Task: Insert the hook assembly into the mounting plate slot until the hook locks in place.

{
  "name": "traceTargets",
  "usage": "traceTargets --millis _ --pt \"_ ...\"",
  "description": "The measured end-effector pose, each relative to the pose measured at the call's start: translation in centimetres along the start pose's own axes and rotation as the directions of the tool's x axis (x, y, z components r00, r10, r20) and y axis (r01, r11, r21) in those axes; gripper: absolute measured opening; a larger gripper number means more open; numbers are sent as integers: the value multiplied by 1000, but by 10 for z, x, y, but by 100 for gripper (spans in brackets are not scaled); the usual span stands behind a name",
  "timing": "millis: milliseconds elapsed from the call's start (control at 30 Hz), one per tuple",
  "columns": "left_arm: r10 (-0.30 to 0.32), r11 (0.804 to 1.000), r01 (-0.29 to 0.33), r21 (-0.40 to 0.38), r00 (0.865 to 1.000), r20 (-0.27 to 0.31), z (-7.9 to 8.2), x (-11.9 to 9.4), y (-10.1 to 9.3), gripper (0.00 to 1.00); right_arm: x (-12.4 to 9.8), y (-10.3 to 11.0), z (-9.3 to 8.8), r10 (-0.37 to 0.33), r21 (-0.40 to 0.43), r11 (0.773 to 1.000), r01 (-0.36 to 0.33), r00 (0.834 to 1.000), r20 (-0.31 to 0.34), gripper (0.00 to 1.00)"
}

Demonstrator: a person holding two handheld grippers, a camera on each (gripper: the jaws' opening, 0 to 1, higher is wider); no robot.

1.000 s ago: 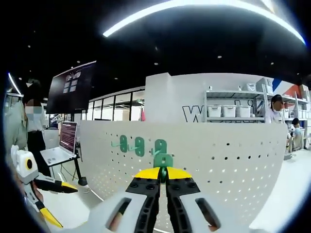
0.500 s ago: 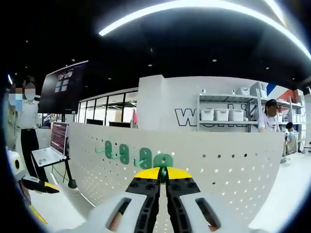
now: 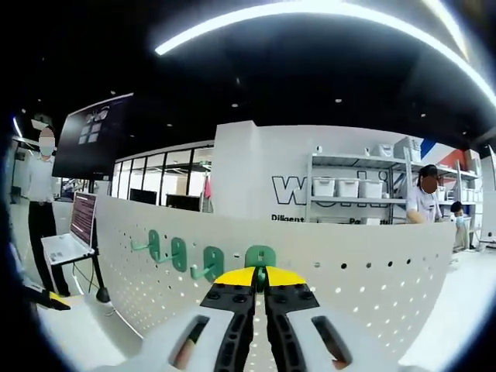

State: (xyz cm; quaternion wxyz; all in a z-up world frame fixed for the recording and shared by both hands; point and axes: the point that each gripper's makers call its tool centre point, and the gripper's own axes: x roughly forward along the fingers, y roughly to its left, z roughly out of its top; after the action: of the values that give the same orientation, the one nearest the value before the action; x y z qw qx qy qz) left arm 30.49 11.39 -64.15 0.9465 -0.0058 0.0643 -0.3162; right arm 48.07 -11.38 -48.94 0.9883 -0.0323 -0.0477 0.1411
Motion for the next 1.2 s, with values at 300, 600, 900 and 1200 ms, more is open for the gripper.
traceTargets --millis 300,600,900,1200 --pt "38 999 -38 -13 999 27 2 -8 8 84 4 -1 -8 -17 19 1000 17 1000 -8 1" --pt "38 999 -38 -13 999 25 0 -12 7 84 9 1 -8 -28 9 1000 28 1000 7 1" --pt "32 999 -32 -16 999 23 0 -12 5 84 15 1 -13 -35 11 999 35 999 -3 1" --pt "34 999 -34 -10 999 24 1 -12 7 84 19 4 -15 -77 1 997 77 997 -11 2"
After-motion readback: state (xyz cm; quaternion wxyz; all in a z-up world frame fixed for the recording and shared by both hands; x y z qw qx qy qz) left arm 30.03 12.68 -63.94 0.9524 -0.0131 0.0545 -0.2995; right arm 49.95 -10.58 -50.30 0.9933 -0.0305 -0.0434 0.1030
